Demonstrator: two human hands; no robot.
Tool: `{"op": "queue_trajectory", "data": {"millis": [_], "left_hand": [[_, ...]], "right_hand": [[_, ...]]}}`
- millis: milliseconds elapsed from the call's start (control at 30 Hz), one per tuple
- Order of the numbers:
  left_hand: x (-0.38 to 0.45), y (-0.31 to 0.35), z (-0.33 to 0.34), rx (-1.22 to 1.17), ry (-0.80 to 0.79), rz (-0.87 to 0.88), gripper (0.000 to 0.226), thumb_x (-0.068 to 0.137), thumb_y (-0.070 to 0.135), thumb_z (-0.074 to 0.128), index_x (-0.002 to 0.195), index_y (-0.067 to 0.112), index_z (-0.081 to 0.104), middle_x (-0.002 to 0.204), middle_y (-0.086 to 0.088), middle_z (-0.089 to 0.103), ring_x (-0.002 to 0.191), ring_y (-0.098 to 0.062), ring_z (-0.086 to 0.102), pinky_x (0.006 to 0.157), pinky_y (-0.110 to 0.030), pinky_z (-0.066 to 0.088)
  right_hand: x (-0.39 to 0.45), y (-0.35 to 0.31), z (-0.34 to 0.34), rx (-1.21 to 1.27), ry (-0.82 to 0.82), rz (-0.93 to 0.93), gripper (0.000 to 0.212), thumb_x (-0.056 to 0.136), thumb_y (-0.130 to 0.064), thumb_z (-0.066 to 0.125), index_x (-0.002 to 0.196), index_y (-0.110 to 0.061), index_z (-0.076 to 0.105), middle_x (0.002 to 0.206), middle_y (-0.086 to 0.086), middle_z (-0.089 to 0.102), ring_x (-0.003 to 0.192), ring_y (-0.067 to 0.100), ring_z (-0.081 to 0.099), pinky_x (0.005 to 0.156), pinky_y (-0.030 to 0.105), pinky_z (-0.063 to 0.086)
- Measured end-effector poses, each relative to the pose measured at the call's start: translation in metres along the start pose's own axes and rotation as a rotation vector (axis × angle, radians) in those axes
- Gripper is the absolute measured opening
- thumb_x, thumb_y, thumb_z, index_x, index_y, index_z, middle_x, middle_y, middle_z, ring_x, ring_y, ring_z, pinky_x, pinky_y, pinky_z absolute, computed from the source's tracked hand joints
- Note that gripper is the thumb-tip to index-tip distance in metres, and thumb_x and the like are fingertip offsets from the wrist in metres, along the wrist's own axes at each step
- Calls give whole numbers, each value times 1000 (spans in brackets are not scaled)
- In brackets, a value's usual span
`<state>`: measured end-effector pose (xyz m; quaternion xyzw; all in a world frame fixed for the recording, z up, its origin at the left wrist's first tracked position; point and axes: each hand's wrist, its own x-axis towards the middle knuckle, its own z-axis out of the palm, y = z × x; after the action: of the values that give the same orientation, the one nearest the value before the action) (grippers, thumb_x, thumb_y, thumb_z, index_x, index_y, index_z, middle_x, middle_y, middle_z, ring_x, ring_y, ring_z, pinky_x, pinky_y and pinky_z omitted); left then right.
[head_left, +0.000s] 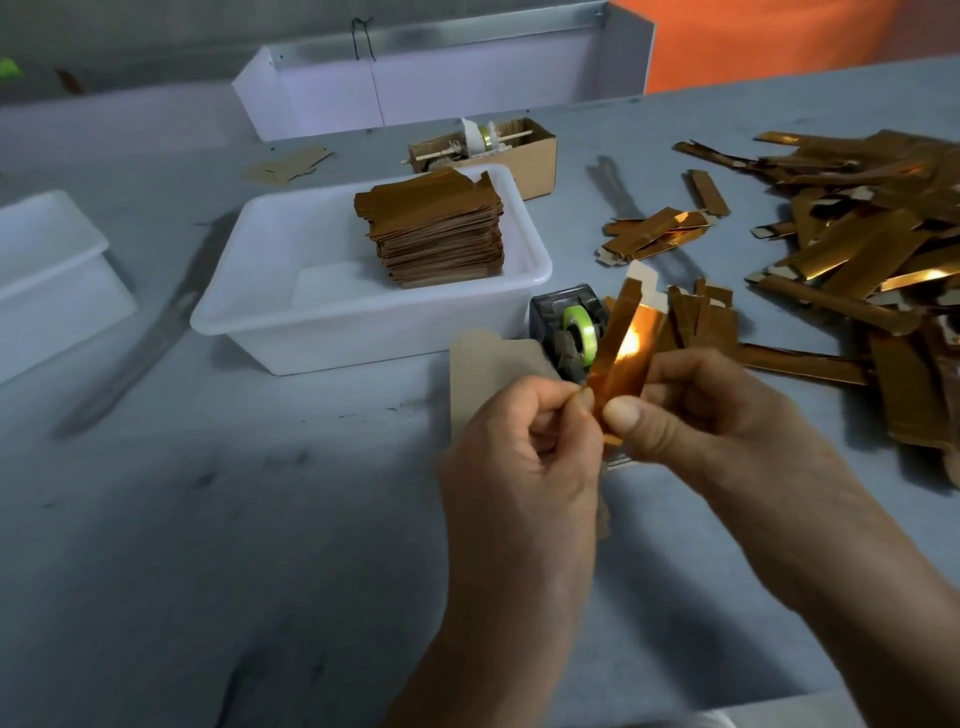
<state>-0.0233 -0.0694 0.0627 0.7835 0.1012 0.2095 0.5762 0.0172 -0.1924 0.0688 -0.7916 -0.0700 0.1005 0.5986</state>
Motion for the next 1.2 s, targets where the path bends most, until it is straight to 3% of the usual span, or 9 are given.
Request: {"op": "queue_trajectory", "data": {"millis": [133, 467, 567, 667, 767, 867, 1033, 1100, 1200], "left_hand": [[-1, -2, -2, 11, -42, -34, 12, 90, 21, 63, 80, 25, 69, 72, 8, 71, 67, -8, 70, 62, -27, 59], [15, -4, -23, -572, -391, -629, 22, 92, 9, 58, 113, 5, 57, 97, -14, 74, 83, -23, 74, 66, -28, 60], [17, -5, -26, -417, -462, -574, 14, 91, 11, 60, 104, 9, 63, 87, -6, 75, 73, -15, 73, 57, -22, 56], [19, -11, -26, 36, -350, -341, 4, 87, 22, 66, 84, 24, 65, 73, 6, 70, 57, -1, 63, 47, -15, 45], [25, -22, -32, 504, 4, -79, 8, 85, 34, 64, 82, 27, 61, 78, 10, 63, 75, -4, 60, 59, -20, 43], [32, -41, -43, 780, 44, -117, 38, 83, 52, 61, 104, 20, 55, 98, 7, 51, 94, -15, 50, 70, -28, 35], [43, -57, -46, 479, -100, -409, 32, 78, 44, 74, 83, 16, 59, 80, 7, 62, 74, -9, 57, 63, -27, 45], [45, -61, -45, 319, -110, -482, 22, 78, 34, 77, 74, 18, 62, 71, 3, 66, 68, -13, 62, 68, -30, 51], [48, -64, -46, 152, -139, -580, 16, 80, 22, 77, 82, 12, 65, 62, 2, 66, 48, -2, 59, 52, -22, 47]], "right_hand": [[2, 5, 9, 293, -87, 38, 26, 67, -25, 67, 86, -8, 65, 90, 29, 57, 83, 29, 65, 71, 20, 56], [2, 8, -1, 212, -166, -141, 17, 66, -27, 65, 79, -18, 70, 84, 13, 66, 84, 23, 65, 74, 20, 54], [2, 7, -1, 134, -173, -127, 21, 63, -33, 65, 79, -20, 69, 84, 13, 65, 84, 21, 64, 77, 19, 53], [6, 7, -6, 99, -175, -44, 26, 64, -39, 61, 83, -24, 68, 87, 3, 69, 84, 11, 66, 69, 22, 53], [30, 14, -31, 140, -21, 63, 21, 70, -37, 58, 88, -29, 66, 88, -10, 72, 82, 6, 68, 75, 27, 47], [67, 26, -60, 56, 208, 118, 13, 87, -27, 59, 99, -24, 64, 86, -4, 70, 75, 9, 67, 69, 25, 48], [107, 52, -89, -473, 496, 195, 35, 90, -34, 58, 114, -8, 59, 109, 16, 62, 95, 30, 61, 77, 41, 52], [103, 55, -84, -629, 583, 145, 45, 89, -38, 57, 124, -9, 53, 123, 18, 54, 108, 33, 54, 81, 38, 46], [77, 50, -58, -602, 592, -90, 43, 90, -35, 55, 128, -16, 49, 136, 12, 43, 111, 19, 49, 79, 28, 41]]}}
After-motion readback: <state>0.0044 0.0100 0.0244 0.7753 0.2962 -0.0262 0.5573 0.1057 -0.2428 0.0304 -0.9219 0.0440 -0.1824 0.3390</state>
